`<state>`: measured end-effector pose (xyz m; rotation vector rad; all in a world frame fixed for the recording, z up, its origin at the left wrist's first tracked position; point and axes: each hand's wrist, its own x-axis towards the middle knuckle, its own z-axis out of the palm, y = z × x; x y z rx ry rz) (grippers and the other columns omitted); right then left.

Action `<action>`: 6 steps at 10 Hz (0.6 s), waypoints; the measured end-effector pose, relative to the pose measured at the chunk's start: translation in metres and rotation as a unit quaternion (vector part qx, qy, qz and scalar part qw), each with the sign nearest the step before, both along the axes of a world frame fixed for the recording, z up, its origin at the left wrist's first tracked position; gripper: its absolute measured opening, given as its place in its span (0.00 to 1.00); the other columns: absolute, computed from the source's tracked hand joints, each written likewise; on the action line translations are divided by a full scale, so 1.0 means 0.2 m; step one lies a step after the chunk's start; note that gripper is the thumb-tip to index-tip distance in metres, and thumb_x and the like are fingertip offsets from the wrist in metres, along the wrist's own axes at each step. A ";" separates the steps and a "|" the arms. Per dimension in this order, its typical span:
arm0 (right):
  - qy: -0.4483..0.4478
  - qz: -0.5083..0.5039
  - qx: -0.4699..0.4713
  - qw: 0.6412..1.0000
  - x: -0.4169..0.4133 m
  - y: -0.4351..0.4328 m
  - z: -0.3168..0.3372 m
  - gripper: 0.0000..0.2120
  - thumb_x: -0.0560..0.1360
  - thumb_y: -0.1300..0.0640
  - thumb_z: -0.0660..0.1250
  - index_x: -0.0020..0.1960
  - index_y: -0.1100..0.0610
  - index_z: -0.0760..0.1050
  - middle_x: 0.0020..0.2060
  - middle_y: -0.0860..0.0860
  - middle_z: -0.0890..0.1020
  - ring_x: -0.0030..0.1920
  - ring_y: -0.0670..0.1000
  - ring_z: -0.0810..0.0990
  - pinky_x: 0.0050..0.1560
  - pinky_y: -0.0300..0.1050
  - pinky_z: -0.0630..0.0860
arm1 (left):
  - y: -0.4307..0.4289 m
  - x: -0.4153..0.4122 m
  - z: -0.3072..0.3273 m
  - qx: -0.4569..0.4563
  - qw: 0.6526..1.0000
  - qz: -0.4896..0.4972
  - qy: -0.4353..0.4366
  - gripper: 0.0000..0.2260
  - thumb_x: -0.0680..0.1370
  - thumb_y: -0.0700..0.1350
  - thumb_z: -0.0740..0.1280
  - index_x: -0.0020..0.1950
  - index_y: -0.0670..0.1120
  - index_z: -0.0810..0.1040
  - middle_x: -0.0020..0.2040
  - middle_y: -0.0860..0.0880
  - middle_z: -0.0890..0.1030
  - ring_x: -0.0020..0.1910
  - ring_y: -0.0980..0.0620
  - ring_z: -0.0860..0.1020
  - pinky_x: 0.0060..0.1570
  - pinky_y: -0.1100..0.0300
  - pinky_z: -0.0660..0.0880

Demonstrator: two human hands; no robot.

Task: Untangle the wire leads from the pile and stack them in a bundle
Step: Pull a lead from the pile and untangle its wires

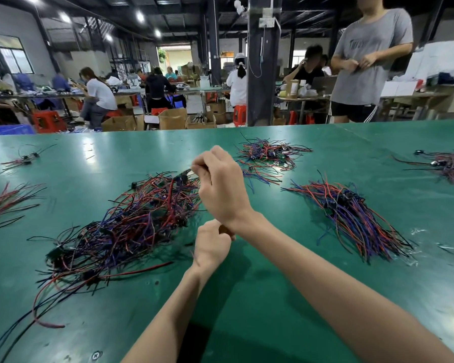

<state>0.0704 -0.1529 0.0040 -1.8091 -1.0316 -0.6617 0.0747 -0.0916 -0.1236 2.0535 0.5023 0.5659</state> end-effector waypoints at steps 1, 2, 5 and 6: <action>0.025 -0.005 0.003 1.000 0.01 0.00 -0.01 0.04 0.74 0.68 0.66 0.41 0.66 0.79 0.39 0.59 0.79 0.39 0.54 0.74 0.43 0.47 0.70 | -0.04 -0.07 0.06 -0.030 0.998 0.000 -0.055 0.22 0.67 0.28 0.60 0.18 0.49 0.63 0.19 0.51 0.69 0.20 0.63 0.69 0.22 0.76 0.62; 0.042 -0.014 0.020 0.999 0.01 -0.02 0.00 0.04 0.74 0.67 0.66 0.42 0.66 0.79 0.39 0.58 0.80 0.39 0.53 0.74 0.43 0.46 0.71 | -0.07 -0.08 0.12 -0.075 0.994 -0.027 -0.076 0.20 0.68 0.29 0.59 0.20 0.49 0.67 0.23 0.46 0.72 0.20 0.67 0.68 0.24 0.73 0.62; 0.102 -0.086 0.089 0.987 0.11 -0.07 -0.04 0.05 0.75 0.64 0.66 0.42 0.63 0.79 0.38 0.55 0.79 0.39 0.49 0.72 0.43 0.40 0.67 | -0.01 -0.09 0.19 -0.295 0.920 -0.030 -0.257 0.20 0.67 0.37 0.61 0.58 0.45 0.73 0.47 0.47 0.80 0.35 0.57 0.79 0.37 0.64 0.74; 0.144 -0.112 0.041 0.982 0.18 -0.10 -0.08 0.06 0.76 0.61 0.66 0.43 0.62 0.79 0.40 0.56 0.81 0.42 0.53 0.75 0.46 0.45 0.68 | 0.02 -0.10 0.21 -0.375 0.880 -0.021 -0.290 0.11 0.74 0.36 0.61 0.54 0.47 0.73 0.53 0.43 0.79 0.38 0.50 0.79 0.41 0.60 0.73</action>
